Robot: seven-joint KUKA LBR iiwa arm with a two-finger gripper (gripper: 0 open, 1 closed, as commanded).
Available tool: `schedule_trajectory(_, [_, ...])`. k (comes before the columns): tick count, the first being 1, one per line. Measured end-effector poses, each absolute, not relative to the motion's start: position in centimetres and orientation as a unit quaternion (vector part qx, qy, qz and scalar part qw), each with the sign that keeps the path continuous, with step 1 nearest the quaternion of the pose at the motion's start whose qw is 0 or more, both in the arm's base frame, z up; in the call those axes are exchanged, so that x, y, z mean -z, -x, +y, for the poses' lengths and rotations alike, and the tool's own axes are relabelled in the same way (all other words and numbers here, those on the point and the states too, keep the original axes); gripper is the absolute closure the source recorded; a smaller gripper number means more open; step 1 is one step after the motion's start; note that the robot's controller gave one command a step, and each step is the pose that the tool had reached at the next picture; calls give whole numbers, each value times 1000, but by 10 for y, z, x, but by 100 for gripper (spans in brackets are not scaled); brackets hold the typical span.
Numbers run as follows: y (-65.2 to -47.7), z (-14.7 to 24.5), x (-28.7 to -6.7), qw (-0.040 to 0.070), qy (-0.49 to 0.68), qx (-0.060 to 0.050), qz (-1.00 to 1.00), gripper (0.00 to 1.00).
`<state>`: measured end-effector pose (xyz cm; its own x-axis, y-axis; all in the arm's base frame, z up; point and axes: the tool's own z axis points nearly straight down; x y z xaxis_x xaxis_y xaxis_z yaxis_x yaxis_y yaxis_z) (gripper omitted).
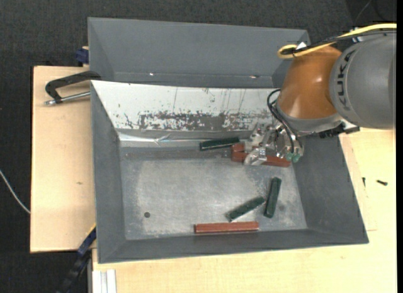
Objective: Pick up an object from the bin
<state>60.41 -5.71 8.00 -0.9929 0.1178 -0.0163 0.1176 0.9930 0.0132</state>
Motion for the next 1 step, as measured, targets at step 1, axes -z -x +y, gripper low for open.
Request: schedule_trajectory(1, [-604,-57,-80,9,-59,-6,998,100])
